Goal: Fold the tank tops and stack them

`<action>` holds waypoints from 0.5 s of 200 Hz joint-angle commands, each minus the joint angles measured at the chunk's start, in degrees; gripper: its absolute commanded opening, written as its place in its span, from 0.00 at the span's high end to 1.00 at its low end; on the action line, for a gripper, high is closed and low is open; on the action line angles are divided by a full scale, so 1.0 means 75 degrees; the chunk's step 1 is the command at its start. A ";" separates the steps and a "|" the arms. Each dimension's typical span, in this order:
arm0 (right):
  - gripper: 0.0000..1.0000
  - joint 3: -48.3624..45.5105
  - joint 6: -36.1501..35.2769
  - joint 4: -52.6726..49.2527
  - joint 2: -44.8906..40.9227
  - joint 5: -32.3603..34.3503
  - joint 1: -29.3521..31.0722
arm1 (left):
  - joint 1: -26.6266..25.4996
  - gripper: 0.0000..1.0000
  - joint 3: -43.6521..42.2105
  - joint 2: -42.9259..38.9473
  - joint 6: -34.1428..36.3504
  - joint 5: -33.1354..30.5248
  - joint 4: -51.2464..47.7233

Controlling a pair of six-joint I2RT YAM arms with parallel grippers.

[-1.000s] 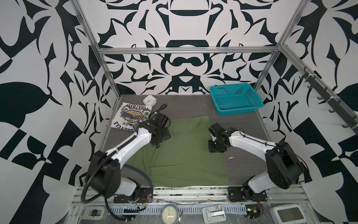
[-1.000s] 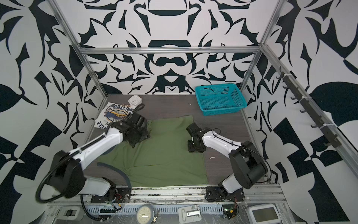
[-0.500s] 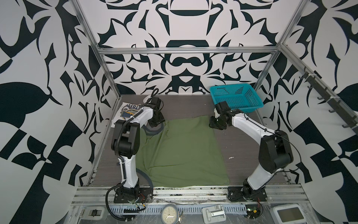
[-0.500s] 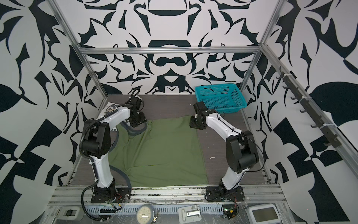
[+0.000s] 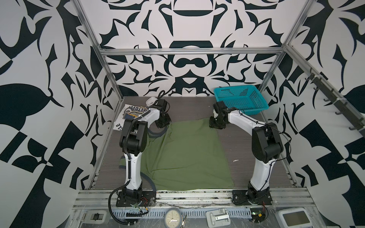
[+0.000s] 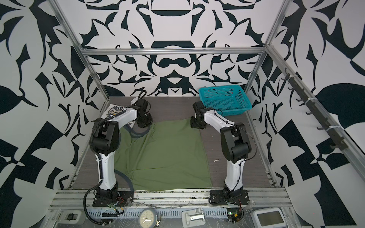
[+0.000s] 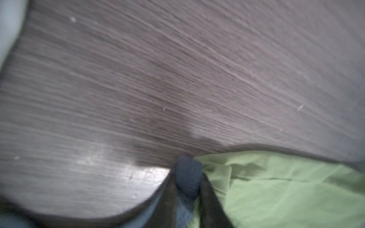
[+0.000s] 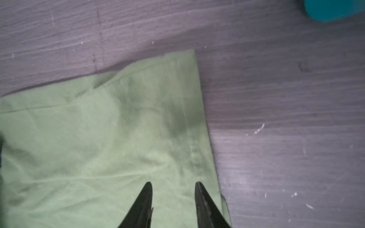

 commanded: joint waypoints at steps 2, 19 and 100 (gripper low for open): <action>0.62 0.0700 -0.0177 -0.0035 0.0151 0.0276 -0.0012 | 0.0054 0.90 -0.0048 -0.0207 0.0027 -0.0364 -0.0072; 0.63 0.1158 -0.0177 -0.0015 0.0514 0.0277 -0.0054 | 0.0146 0.95 -0.0444 -0.0575 -0.0025 -0.0600 0.0052; 0.48 0.3367 -0.0503 -0.0924 0.2112 0.1306 -0.0081 | 0.0450 0.98 -0.1047 -0.1091 0.0001 -0.0570 0.0244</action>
